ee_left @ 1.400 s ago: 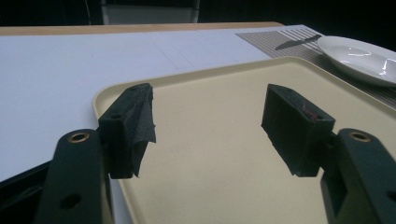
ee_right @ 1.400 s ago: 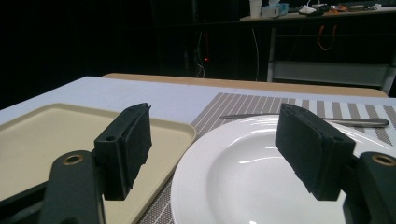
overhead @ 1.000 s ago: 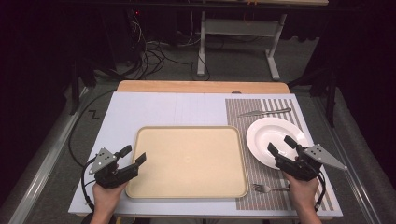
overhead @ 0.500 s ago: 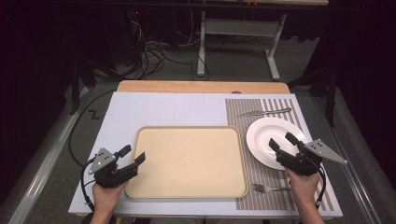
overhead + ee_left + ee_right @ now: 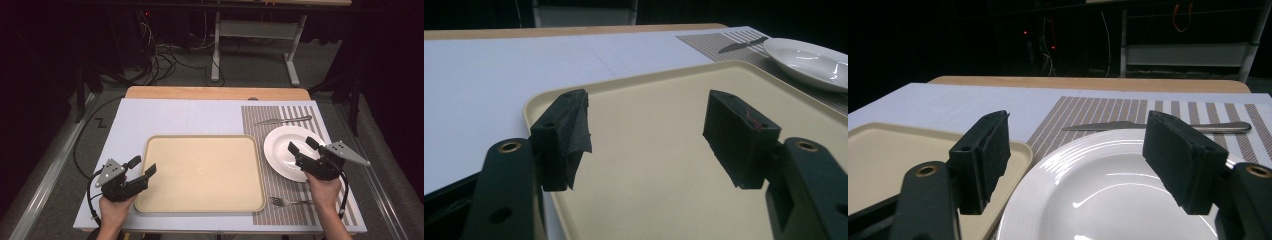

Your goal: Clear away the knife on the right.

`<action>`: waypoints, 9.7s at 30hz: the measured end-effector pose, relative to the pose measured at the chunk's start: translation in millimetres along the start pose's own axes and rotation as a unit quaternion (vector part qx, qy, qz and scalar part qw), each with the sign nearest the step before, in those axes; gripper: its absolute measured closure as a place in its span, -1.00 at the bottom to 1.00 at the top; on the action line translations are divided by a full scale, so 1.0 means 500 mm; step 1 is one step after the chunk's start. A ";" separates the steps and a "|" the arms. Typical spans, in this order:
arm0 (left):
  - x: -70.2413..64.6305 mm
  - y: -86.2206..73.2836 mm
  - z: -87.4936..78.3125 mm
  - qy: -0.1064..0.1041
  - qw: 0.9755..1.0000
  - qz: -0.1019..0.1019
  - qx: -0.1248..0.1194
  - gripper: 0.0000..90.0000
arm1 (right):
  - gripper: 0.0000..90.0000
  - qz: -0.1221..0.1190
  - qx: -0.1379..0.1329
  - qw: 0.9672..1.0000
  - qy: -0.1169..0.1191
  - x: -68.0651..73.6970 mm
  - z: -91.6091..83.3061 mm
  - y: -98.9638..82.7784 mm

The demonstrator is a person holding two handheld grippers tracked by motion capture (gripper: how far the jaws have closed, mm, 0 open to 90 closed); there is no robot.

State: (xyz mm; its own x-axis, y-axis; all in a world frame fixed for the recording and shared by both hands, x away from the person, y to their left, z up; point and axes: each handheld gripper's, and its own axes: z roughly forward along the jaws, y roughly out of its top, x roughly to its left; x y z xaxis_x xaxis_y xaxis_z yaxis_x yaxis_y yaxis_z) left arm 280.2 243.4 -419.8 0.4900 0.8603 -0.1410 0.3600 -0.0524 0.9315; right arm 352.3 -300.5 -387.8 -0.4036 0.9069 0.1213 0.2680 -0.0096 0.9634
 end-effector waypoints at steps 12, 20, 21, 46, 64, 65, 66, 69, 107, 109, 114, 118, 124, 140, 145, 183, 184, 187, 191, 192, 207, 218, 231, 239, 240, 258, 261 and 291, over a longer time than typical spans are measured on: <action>0.004 0.001 0.002 0.000 1.000 -0.004 -0.003 -0.22 | -0.37 0.000 0.049 0.999 -0.010 -0.015 0.027 0.023; 0.002 0.001 0.003 -0.001 1.000 -0.002 -0.002 -0.22 | -0.40 -0.005 0.075 0.997 -0.013 -0.024 0.041 0.044; 0.001 0.001 0.004 0.000 1.000 -0.003 -0.003 -0.22 | -0.41 -0.005 0.077 0.997 -0.014 -0.025 0.043 0.048; 0.002 0.001 0.009 0.006 1.000 0.000 -0.001 -0.22 | -0.34 -0.023 0.167 0.985 -0.034 -0.061 0.101 0.100; 0.006 0.000 0.013 0.014 1.000 0.003 0.002 -0.22 | -0.27 -0.043 0.239 0.968 -0.060 -0.102 0.158 0.128; 0.006 0.000 0.013 0.014 1.000 0.003 0.002 -0.22 | -0.27 -0.043 0.239 0.968 -0.060 -0.102 0.158 0.128; 0.006 0.000 0.014 0.014 1.000 0.004 0.003 -0.22 | -0.27 -0.043 0.243 0.967 -0.062 -0.105 0.163 0.132; 0.006 0.000 0.014 0.015 1.000 0.005 0.003 -0.22 | -0.27 -0.043 0.249 0.966 -0.061 -0.109 0.169 0.136; 0.008 0.000 0.019 0.025 1.000 0.008 0.005 -0.21 | -0.18 -0.068 0.317 0.945 -0.044 -0.158 0.261 0.182; 0.008 0.000 0.019 0.026 1.000 0.008 0.005 -0.21 | -0.17 -0.067 0.320 0.944 -0.044 -0.161 0.267 0.180; 0.008 0.000 0.017 0.028 1.000 0.008 0.003 -0.21 | -0.17 -0.068 0.337 0.938 -0.046 -0.168 0.284 0.183; 0.009 0.000 0.018 0.029 1.000 0.007 0.005 -0.21 | -0.16 -0.066 0.341 0.937 -0.048 -0.173 0.297 0.186; 0.007 0.000 0.019 0.028 1.000 0.008 0.006 -0.21 | -0.16 -0.073 0.361 0.929 -0.045 -0.182 0.319 0.178; 0.005 -0.001 0.022 0.033 0.999 0.010 0.014 -0.22 | -0.08 -0.090 0.402 0.910 -0.047 -0.195 0.377 0.167; 0.004 -0.001 0.024 0.033 0.999 0.012 0.017 -0.22 | -0.07 -0.086 0.418 0.903 -0.046 -0.207 0.390 0.148; -0.002 -0.003 0.031 0.028 0.999 0.017 0.028 -0.22 | -0.04 -0.097 0.432 0.896 -0.032 -0.198 0.430 0.115; -0.003 -0.003 0.032 0.028 0.999 0.017 0.028 -0.22 | -0.05 -0.101 0.431 0.896 -0.033 -0.198 0.430 0.115; -0.002 -0.002 0.032 0.028 0.999 0.017 0.029 -0.22 | -0.07 -0.104 0.425 0.899 -0.035 -0.198 0.432 0.115; -0.002 -0.003 0.033 0.028 0.999 0.017 0.030 -0.22 | -0.08 -0.107 0.429 0.896 -0.036 -0.198 0.435 0.113; -0.002 -0.003 0.033 0.028 0.999 0.017 0.030 -0.22 | -0.08 -0.107 0.429 0.896 -0.037 -0.197 0.436 0.113; -0.002 -0.003 0.034 0.026 0.999 0.018 0.031 -0.22 | -0.14 -0.126 0.436 0.890 -0.038 -0.192 0.444 0.111; -0.003 -0.003 0.031 0.028 0.999 0.018 0.030 -0.22 | -0.12 -0.131 0.440 0.887 -0.048 -0.187 0.448 0.110; -0.003 -0.003 0.029 0.027 0.999 0.017 0.026 -0.22 | -0.18 -0.099 0.451 0.887 -0.037 -0.197 0.449 0.105; -0.002 -0.003 0.027 0.027 0.999 0.018 0.025 -0.22 | -0.07 -0.077 0.455 0.886 -0.049 -0.193 0.446 0.105; -0.003 -0.003 0.028 0.027 0.999 0.018 0.025 -0.21 | -0.02 -0.076 0.457 0.885 -0.049 -0.192 0.444 0.106; -0.004 -0.004 0.029 0.026 0.999 0.021 0.027 -0.21 | 0.75 -0.076 0.460 0.884 -0.041 -0.206 0.422 0.108; -0.004 -0.004 0.029 0.026 0.999 0.021 0.027 -0.21 | 0.79 -0.077 0.462 0.883 -0.042 -0.205 0.423 0.108; -0.003 -0.004 0.033 0.025 0.999 0.021 0.032 -0.20 | 0.80 -0.175 0.386 0.900 -0.098 -0.164 0.407 0.165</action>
State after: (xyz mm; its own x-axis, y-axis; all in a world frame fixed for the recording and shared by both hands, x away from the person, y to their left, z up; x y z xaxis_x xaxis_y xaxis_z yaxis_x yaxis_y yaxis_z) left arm 291.9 233.7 -426.9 0.4664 0.8807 -0.0829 0.3910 -0.1212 0.9124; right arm 585.3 -289.8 -367.1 -0.4396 0.8551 -0.2750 0.7131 0.5184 0.4720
